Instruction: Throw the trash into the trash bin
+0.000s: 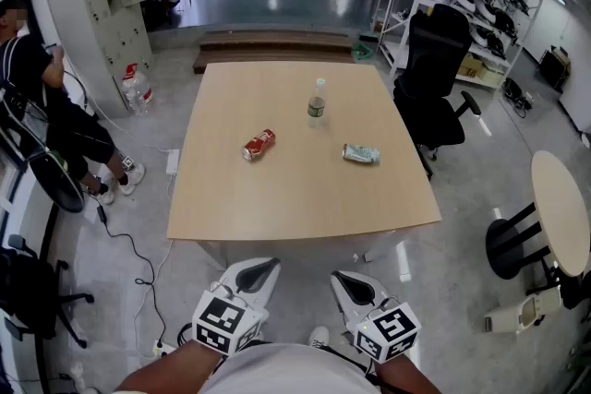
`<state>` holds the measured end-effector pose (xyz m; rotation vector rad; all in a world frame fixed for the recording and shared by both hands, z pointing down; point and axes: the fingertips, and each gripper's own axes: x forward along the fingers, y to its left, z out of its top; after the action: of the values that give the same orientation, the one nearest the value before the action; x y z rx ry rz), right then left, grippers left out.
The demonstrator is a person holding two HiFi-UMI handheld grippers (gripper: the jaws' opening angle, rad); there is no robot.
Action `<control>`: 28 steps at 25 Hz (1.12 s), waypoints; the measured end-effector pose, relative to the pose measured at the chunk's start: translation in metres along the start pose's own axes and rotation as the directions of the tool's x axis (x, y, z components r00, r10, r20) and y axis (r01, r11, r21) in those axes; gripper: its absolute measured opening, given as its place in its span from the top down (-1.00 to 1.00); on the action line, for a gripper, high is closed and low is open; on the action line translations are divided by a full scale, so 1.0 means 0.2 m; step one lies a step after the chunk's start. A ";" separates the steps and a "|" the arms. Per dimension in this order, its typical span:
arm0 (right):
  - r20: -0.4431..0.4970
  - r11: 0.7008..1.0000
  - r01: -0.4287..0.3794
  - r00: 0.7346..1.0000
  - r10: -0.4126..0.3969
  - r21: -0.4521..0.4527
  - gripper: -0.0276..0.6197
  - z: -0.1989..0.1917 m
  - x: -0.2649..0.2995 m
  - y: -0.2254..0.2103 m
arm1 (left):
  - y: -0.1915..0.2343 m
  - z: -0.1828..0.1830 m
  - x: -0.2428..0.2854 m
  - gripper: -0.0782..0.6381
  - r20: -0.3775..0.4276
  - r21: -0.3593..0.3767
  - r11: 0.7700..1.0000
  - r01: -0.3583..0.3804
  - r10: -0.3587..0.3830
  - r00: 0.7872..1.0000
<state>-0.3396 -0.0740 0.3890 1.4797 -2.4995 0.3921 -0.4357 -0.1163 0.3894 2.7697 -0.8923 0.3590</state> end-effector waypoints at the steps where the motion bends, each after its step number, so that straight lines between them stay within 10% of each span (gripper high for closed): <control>1: -0.001 1.000 0.000 1.000 0.000 -0.001 0.91 0.00 0.00 0.00 | -0.01 0.00 0.00 0.76 -0.001 0.000 1.000 0.001 -0.001 1.000; 28: 0.022 0.996 0.002 1.000 -0.004 0.084 0.91 -0.04 -0.03 -0.04 | -0.07 -0.03 0.05 0.76 -0.015 -0.010 1.000 0.018 -0.018 1.000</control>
<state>-0.3288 -0.0693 0.3957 1.5264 -2.5263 0.4893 -0.4199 -0.1082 0.3965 2.7602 -0.8627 0.3709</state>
